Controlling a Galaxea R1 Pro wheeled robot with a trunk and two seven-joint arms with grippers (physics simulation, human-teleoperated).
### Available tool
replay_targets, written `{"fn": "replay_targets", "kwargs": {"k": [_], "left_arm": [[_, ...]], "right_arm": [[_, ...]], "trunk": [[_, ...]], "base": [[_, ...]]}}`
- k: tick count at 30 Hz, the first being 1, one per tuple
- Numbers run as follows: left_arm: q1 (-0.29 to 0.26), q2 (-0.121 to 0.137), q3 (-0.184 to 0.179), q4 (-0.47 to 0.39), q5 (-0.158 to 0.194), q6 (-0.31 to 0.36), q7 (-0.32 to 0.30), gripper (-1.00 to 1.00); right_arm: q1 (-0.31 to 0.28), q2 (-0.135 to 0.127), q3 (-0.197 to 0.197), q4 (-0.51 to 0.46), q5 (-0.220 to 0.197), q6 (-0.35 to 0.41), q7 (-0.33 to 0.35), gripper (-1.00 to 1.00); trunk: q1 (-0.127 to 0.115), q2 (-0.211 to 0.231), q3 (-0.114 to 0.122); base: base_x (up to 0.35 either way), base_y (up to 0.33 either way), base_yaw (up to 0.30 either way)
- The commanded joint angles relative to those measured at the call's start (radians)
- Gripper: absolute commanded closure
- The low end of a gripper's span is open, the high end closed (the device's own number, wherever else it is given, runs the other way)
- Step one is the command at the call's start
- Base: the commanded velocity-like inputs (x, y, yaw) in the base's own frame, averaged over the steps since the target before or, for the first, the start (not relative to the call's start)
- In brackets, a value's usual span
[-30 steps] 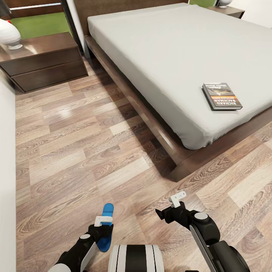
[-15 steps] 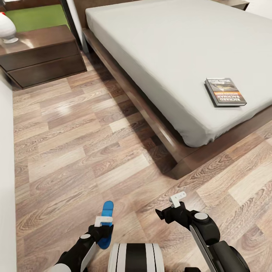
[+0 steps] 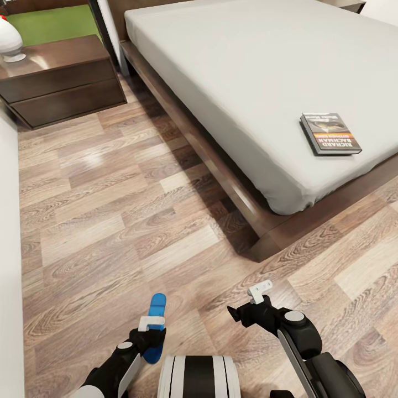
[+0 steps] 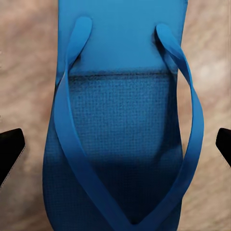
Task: In the bedroom, move the book from the bed onto either nightstand, and place the two sandals side by side next to the bed.
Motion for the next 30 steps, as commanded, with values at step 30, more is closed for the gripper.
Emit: {"fn": "replay_targets", "kwargs": {"k": [30], "left_arm": [[-0.025, 0.001, -0.001, -0.032, 0.002, 0.052, -0.003, -1.00]], "right_arm": [[0.000, -0.001, 0.001, -0.001, 0.002, 0.005, 0.003, -1.00]], "trunk": [[0.005, -0.003, -0.043]], "base": [[0.000, 0.000, 0.000]]}}
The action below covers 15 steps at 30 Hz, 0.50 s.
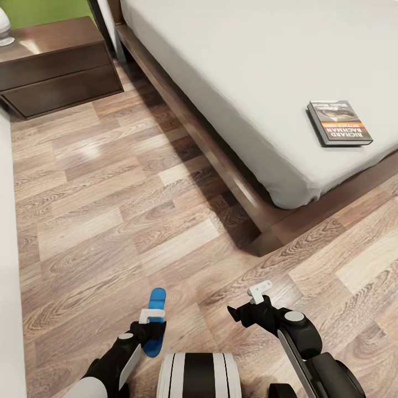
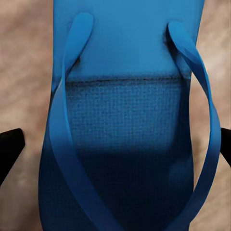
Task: In the bedroom, move the book from the bed onto either nightstand, and place the two sandals side by side next to the bed.
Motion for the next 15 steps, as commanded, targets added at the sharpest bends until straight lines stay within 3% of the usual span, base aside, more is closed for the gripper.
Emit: {"fn": "replay_targets", "kwargs": {"k": [1, 11, 12, 15], "left_arm": [[0.000, 0.000, -0.001, -0.002, -0.001, 0.006, -0.002, -1.00], [-0.003, -0.001, 0.000, -0.003, -0.001, 0.007, -0.002, -1.00], [-0.003, -0.001, 0.000, -0.003, -0.001, 0.007, -0.002, 1.00], [-0.003, 0.000, 0.000, -0.003, -0.001, 0.007, -0.002, 1.00]], "right_arm": [[-0.001, -0.001, 0.001, -0.001, 0.002, 0.005, 0.003, -1.00], [-0.001, -0.001, 0.002, -0.001, 0.002, 0.005, 0.003, -1.00], [-0.001, -0.001, 0.002, -0.001, 0.002, 0.005, 0.003, -1.00], [-0.001, -0.001, 0.002, -0.001, 0.002, 0.005, 0.003, -1.00]], "trunk": [[0.000, 0.000, -0.001], [0.000, 0.000, -0.001], [0.000, 0.000, -0.001], [0.000, 0.000, -0.001]], "base": [[0.000, 0.000, 0.000], [0.000, 0.000, 0.000], [0.000, 0.000, 0.000], [0.000, 0.000, 0.000]]}}
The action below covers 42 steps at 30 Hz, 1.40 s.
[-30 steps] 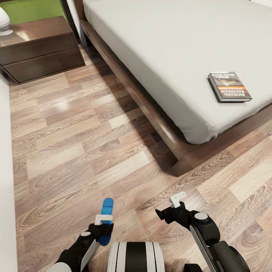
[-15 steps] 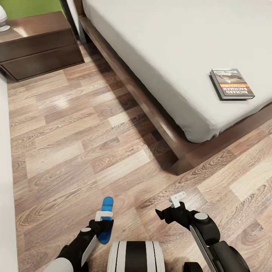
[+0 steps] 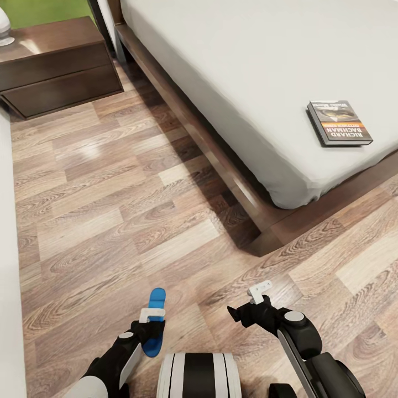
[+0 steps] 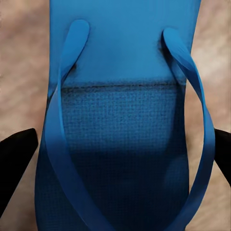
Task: In the bedroom, move the book from the bed onto either nightstand, and place the two sandals side by side next to the bed.
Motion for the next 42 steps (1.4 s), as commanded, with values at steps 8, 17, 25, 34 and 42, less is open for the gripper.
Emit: {"fn": "replay_targets", "kwargs": {"k": [8, 17, 25, 34, 42], "left_arm": [[0.000, 0.001, 0.000, -0.002, -0.003, 0.005, 0.000, 1.00], [0.001, 0.001, 0.000, -0.002, -0.003, 0.005, 0.000, 1.00], [0.001, 0.002, -0.001, -0.002, -0.003, 0.004, 0.000, 1.00], [0.001, 0.002, -0.001, -0.002, -0.003, 0.004, 0.000, 1.00], [0.001, 0.002, -0.001, -0.002, -0.003, 0.004, 0.000, 1.00]], "right_arm": [[-0.001, -0.001, 0.001, -0.001, 0.002, 0.005, 0.003, -1.00], [-0.001, -0.001, 0.001, -0.001, 0.002, 0.005, 0.003, -1.00], [-0.001, -0.001, 0.001, 0.000, 0.002, 0.003, 0.003, -1.00], [-0.001, -0.001, 0.001, 0.000, 0.002, 0.001, 0.004, -1.00], [-0.001, 0.002, 0.000, 0.000, 0.000, 0.002, 0.005, -1.00]], "trunk": [[0.000, 0.000, -0.001], [-0.002, 0.001, 0.015], [-0.006, 0.003, 0.046], [-0.010, 0.005, 0.081], [-0.013, 0.007, 0.112]], "base": [[0.000, 0.000, 0.000], [0.000, 0.000, 0.000], [0.000, 0.000, 0.000], [0.000, 0.000, 0.000], [0.000, 0.000, 0.000]]}}
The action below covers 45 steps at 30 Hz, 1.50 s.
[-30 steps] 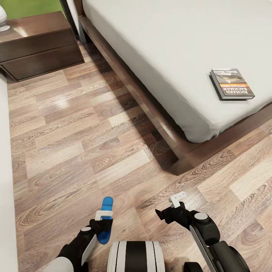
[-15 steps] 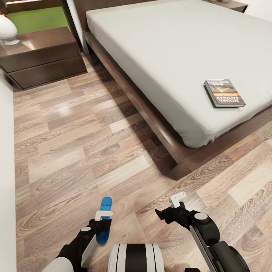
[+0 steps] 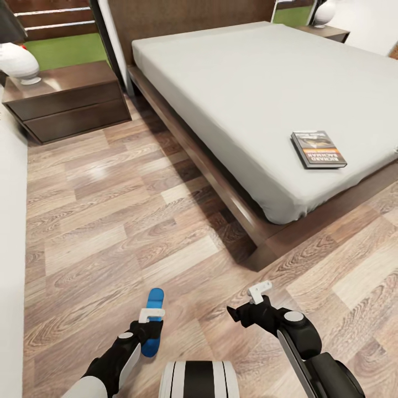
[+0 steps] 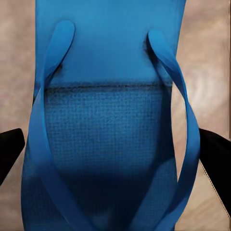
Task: In the bedroom, move the book from the bed onto either nightstand, and place the two sandals side by side next to the bed.
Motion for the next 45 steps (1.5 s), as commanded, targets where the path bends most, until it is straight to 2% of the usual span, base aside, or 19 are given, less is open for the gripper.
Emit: {"fn": "replay_targets", "kwargs": {"k": [1, 45], "left_arm": [[0.000, 0.000, -0.001, -0.002, -0.001, 0.006, -0.001, 1.00], [0.000, 0.004, 0.000, 0.010, -0.005, 0.006, 0.000, 1.00]], "right_arm": [[-0.001, 0.000, 0.001, -0.001, 0.002, 0.005, 0.003, -1.00], [-0.001, 0.005, 0.007, 0.005, 0.001, -0.008, 0.001, -1.00]], "trunk": [[-0.001, 0.000, 0.003], [-0.020, 0.010, 0.174]], "base": [[0.000, 0.000, 0.000], [0.000, 0.000, 0.000]]}}
